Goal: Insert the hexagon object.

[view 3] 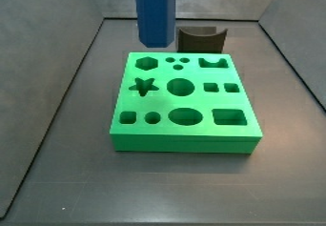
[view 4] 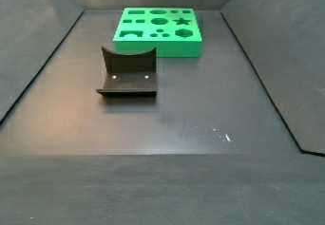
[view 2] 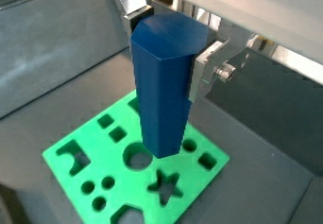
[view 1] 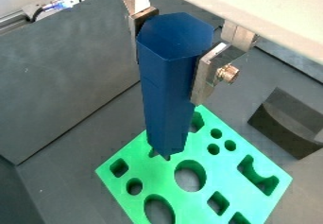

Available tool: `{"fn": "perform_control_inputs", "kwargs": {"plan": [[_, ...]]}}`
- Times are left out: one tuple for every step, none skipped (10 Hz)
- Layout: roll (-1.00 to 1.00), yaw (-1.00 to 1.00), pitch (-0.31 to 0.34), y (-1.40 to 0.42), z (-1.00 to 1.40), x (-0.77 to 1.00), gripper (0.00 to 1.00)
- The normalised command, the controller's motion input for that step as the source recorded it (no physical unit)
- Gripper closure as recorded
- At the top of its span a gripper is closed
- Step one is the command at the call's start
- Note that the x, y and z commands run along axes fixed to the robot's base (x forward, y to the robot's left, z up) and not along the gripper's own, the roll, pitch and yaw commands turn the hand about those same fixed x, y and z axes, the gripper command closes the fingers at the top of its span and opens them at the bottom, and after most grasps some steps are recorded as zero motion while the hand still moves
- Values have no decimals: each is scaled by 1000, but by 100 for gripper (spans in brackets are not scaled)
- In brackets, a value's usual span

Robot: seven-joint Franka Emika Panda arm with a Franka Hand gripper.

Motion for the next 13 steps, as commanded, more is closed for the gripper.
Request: {"fn": "perform_control_inputs", "kwargs": {"plan": [[-154,0,-106,966,-703,0,100],[-144,0,-104,974,-709,0,100],[-64,0,-67,966,-803,-137,100],[0,-886,0,169,-803,0,100],[0,-1000,-34,0,-703,0,100],[-27,-1000,-113,0,-417,0,100],[-166,-706,-181,143,-209,20,100],[-267,-431,-180,337,-40,26,100],[-337,-137,-117,577,0,0,100],[-243,-31,-70,666,-34,-309,100],[0,-186,-54,226,-180,-394,100],[0,-323,-59,0,-209,-491,100],[-29,-314,-41,-57,-114,-266,100]]}}
